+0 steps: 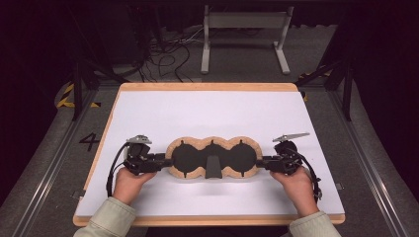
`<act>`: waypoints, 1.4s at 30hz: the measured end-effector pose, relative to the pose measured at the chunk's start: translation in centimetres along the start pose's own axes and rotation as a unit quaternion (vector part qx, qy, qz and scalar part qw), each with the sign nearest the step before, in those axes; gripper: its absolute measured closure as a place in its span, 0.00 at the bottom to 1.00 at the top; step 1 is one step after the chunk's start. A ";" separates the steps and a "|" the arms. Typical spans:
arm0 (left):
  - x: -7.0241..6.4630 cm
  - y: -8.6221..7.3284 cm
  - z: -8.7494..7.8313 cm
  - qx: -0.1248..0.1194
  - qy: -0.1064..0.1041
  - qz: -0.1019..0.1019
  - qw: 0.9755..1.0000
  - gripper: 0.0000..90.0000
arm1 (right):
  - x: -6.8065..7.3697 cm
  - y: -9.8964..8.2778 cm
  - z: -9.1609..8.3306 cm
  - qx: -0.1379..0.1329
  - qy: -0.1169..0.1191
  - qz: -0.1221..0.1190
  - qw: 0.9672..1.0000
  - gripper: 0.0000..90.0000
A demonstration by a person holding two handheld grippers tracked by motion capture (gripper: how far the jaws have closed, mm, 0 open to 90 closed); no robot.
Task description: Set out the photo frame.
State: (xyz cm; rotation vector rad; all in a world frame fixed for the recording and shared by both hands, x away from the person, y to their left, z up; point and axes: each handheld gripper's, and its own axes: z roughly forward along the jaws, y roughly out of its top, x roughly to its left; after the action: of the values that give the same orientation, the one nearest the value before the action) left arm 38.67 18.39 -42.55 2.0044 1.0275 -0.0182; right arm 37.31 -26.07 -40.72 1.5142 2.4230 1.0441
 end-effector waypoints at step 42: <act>-1.2 -0.8 -1.4 -0.039 -0.022 0.070 0.997 0.69 | 1.0 -1.4 -1.6 -0.035 -0.028 -0.066 0.997 0.72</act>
State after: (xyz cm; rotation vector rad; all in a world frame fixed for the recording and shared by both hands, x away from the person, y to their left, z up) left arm 36.84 18.75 -41.79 1.9918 0.8465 0.0518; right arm 35.05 -26.43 -40.07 1.3225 2.3854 1.0353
